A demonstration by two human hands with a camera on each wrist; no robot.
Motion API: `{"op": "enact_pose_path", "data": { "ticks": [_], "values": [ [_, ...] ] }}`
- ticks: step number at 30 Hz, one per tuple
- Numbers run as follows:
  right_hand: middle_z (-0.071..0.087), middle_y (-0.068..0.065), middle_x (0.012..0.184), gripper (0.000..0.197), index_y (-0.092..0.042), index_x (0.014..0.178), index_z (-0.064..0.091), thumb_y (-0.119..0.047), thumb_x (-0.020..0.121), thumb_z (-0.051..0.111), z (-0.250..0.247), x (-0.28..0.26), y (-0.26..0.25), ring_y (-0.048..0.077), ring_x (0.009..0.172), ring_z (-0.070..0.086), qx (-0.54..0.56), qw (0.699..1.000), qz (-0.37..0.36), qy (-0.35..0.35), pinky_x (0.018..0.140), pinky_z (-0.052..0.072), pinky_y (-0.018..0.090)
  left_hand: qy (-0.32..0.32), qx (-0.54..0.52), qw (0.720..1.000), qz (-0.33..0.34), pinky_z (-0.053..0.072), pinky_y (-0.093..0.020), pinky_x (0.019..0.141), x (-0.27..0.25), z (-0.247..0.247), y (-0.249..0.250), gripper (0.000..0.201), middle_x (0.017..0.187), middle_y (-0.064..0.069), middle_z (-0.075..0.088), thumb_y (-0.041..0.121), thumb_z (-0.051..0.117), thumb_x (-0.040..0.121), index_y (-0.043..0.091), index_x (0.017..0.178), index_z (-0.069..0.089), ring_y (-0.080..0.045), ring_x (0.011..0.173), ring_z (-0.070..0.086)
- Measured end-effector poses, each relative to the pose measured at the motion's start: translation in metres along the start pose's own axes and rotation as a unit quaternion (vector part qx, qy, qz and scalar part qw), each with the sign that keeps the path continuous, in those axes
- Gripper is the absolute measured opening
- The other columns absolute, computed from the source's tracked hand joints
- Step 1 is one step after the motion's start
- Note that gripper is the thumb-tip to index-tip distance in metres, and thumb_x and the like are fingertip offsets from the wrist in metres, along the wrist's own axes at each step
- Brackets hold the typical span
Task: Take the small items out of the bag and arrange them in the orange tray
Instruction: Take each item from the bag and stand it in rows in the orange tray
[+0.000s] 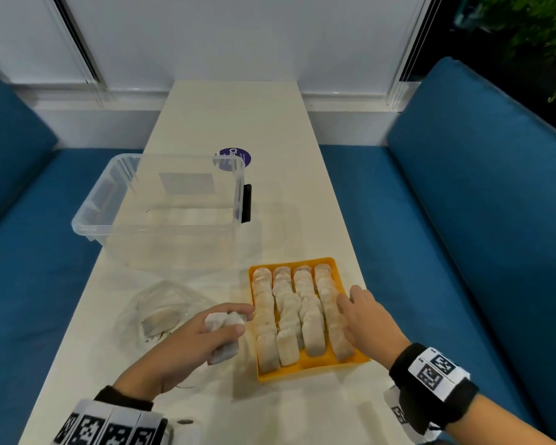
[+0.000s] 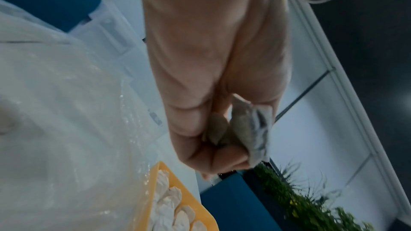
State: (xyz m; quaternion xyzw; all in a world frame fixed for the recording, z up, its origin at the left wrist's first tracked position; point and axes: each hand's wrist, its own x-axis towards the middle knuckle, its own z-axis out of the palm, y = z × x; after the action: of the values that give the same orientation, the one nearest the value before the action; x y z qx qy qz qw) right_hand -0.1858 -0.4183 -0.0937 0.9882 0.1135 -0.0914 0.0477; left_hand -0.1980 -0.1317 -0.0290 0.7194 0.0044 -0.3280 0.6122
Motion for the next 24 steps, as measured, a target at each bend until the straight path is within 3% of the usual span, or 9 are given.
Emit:
{"op": "enact_pose_path", "data": {
  "ticks": [2, 3, 6, 10, 12, 15, 19, 22, 24],
  "values": [
    [0.047, 0.000, 0.098, 0.024, -0.018, 0.107, 0.051, -0.025, 0.086, 0.060, -0.010, 0.000, -0.004, 0.012, 0.075, 0.035, 0.066, 0.997, 0.024, 0.017, 0.063, 0.035, 0.021, 0.014, -0.053, 0.998, -0.009, 0.040, -0.025, 0.071, 0.000, -0.001, 0.000, 0.030, 0.094, -0.004, 0.064, 0.022, 0.059, 0.084, 0.023, 0.113, 0.063, -0.019, 0.080, 0.048],
    [0.043, -0.003, 0.103, 0.022, -0.019, 0.111, 0.048, -0.028, 0.091, 0.053, -0.019, -0.001, -0.009, 0.011, 0.080, 0.036, 0.119, 0.992, 0.015, 0.030, 0.067, 0.035, 0.020, 0.021, -0.081, 0.996, -0.012, 0.044, -0.024, 0.072, 0.000, -0.001, 0.000, 0.029, 0.105, -0.006, 0.066, 0.017, 0.058, 0.086, 0.021, 0.114, 0.063, -0.021, 0.082, 0.049],
    [0.039, -0.012, 0.099, 0.019, -0.023, 0.107, 0.049, -0.033, 0.092, 0.054, -0.051, -0.005, -0.037, 0.007, 0.080, 0.043, 0.275, 0.958, -0.048, 0.060, 0.072, 0.036, 0.017, 0.033, -0.142, 0.989, -0.009, 0.052, -0.019, 0.071, 0.000, 0.002, 0.001, 0.028, 0.115, -0.005, 0.066, 0.006, 0.051, 0.092, 0.015, 0.115, 0.062, -0.010, 0.076, 0.061],
    [0.037, -0.023, 0.088, 0.022, -0.034, 0.099, 0.045, -0.045, 0.087, 0.059, -0.086, -0.020, -0.083, -0.005, 0.083, 0.042, 0.399, 0.896, -0.180, 0.071, 0.072, 0.036, 0.010, 0.038, -0.181, 0.983, 0.011, 0.054, -0.020, 0.075, -0.004, 0.007, 0.002, 0.028, 0.105, -0.005, 0.067, 0.009, 0.054, 0.090, 0.012, 0.116, 0.062, -0.010, 0.080, 0.064],
    [0.035, -0.027, 0.093, 0.032, -0.034, 0.103, 0.044, -0.046, 0.082, 0.066, -0.093, -0.025, -0.099, -0.011, 0.087, 0.039, 0.425, 0.871, -0.235, 0.073, 0.076, 0.034, 0.005, 0.032, -0.197, 0.980, 0.022, 0.052, -0.025, 0.081, -0.007, 0.009, 0.003, 0.032, 0.099, -0.008, 0.067, 0.014, 0.055, 0.089, 0.010, 0.121, 0.059, -0.012, 0.081, 0.063],
    [0.026, -0.033, 0.097, 0.032, -0.029, 0.107, 0.048, -0.036, 0.083, 0.067, -0.089, -0.024, -0.113, -0.022, 0.097, 0.033, 0.388, 0.870, -0.284, 0.104, 0.084, 0.029, -0.002, 0.031, -0.213, 0.976, 0.036, 0.048, -0.033, 0.093, -0.013, 0.009, 0.004, 0.033, 0.107, -0.013, 0.068, 0.019, 0.051, 0.092, 0.008, 0.123, 0.057, -0.018, 0.096, 0.064],
    [0.041, -0.014, 0.099, 0.011, -0.020, 0.098, 0.055, -0.026, 0.089, 0.059, -0.077, -0.021, -0.120, -0.009, 0.085, 0.037, 0.352, 0.875, -0.294, 0.155, 0.082, 0.038, 0.004, 0.031, -0.258, 0.965, 0.045, 0.054, -0.027, 0.084, -0.020, 0.008, 0.005, 0.035, 0.107, -0.010, 0.069, 0.023, 0.041, 0.096, 0.007, 0.122, 0.057, -0.018, 0.098, 0.065],
    [0.045, -0.008, 0.094, 0.008, -0.023, 0.095, 0.049, -0.028, 0.090, 0.053, -0.073, -0.024, -0.123, 0.008, 0.076, 0.050, 0.319, 0.882, -0.298, 0.180, 0.063, 0.050, 0.025, 0.050, -0.309, 0.948, 0.058, 0.057, -0.027, 0.078, -0.026, 0.003, 0.004, 0.036, 0.108, -0.011, 0.070, 0.029, 0.044, 0.091, 0.009, 0.116, 0.061, -0.018, 0.097, 0.067],
    [0.045, -0.008, 0.094, 0.008, -0.023, 0.095, 0.048, -0.028, 0.090, 0.052, -0.072, -0.025, -0.125, 0.013, 0.074, 0.054, 0.292, 0.887, -0.302, 0.193, 0.058, 0.050, 0.029, 0.067, -0.321, 0.941, 0.083, 0.057, -0.025, 0.076, -0.031, -0.002, 0.002, 0.039, 0.105, -0.009, 0.071, 0.029, 0.051, 0.082, 0.008, 0.113, 0.062, -0.015, 0.095, 0.067]
  ]
}}
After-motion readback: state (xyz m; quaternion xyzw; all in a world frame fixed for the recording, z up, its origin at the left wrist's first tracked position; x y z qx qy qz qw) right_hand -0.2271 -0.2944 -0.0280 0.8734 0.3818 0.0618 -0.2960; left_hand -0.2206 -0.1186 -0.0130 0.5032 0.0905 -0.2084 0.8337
